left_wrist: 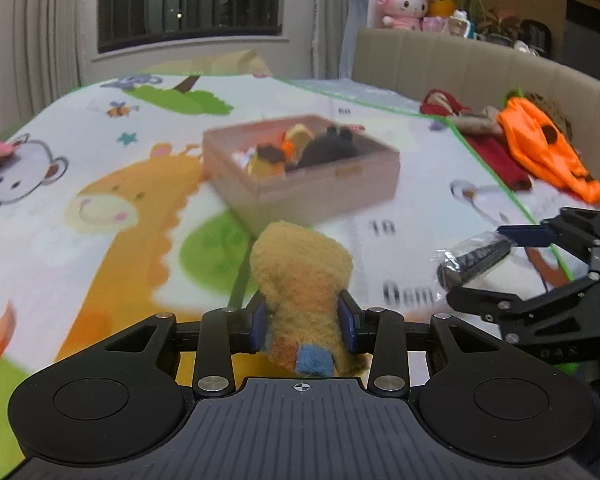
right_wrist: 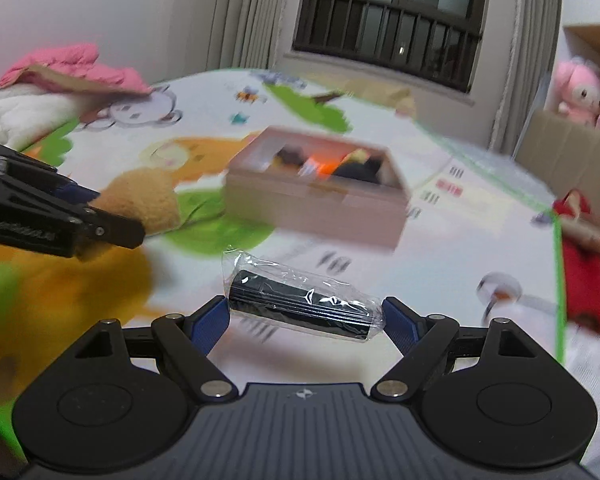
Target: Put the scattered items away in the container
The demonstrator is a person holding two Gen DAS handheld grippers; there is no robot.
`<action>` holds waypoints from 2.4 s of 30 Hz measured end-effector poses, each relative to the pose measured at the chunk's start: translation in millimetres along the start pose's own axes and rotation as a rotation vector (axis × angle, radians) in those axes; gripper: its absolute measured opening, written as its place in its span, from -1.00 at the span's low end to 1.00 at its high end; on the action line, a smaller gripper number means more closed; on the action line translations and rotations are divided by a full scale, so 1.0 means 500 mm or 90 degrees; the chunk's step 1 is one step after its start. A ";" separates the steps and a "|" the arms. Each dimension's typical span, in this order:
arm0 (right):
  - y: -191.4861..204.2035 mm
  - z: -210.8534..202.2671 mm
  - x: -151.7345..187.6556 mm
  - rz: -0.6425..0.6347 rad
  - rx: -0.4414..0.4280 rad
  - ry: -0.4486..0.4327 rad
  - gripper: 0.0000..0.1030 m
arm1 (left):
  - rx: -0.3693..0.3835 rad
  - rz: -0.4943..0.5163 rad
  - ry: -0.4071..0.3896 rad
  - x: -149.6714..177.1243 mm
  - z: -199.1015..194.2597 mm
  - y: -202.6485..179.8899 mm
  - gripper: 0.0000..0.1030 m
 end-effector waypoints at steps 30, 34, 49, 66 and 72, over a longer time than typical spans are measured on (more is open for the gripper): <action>-0.171 0.378 -0.144 0.272 -0.055 0.075 0.79 | 0.082 -0.057 -0.019 -0.134 0.219 0.084 0.85; -0.117 0.377 -0.163 0.268 -0.059 0.076 0.87 | 0.108 -0.080 -0.014 -0.129 0.229 0.099 0.86; 0.133 0.394 -0.228 0.217 -0.126 0.061 1.00 | -0.053 -0.122 -0.053 -0.069 0.088 0.285 0.93; 0.155 0.332 -0.077 0.100 -0.026 0.124 1.00 | -0.261 -0.135 0.015 0.042 0.094 0.264 1.00; 0.161 0.334 -0.064 0.108 -0.020 0.121 1.00 | -0.234 -0.146 0.024 0.055 0.112 0.258 1.00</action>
Point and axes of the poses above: each gripper's, at about its wrist camera, not at the fingertips, and z roughly the way its jaws point, y to its left, x to its underside, the point moved 5 cm from there along z, roughly the way its jaws point, and after that the axes turned 5 degrees about x, right-handed, at the moved point
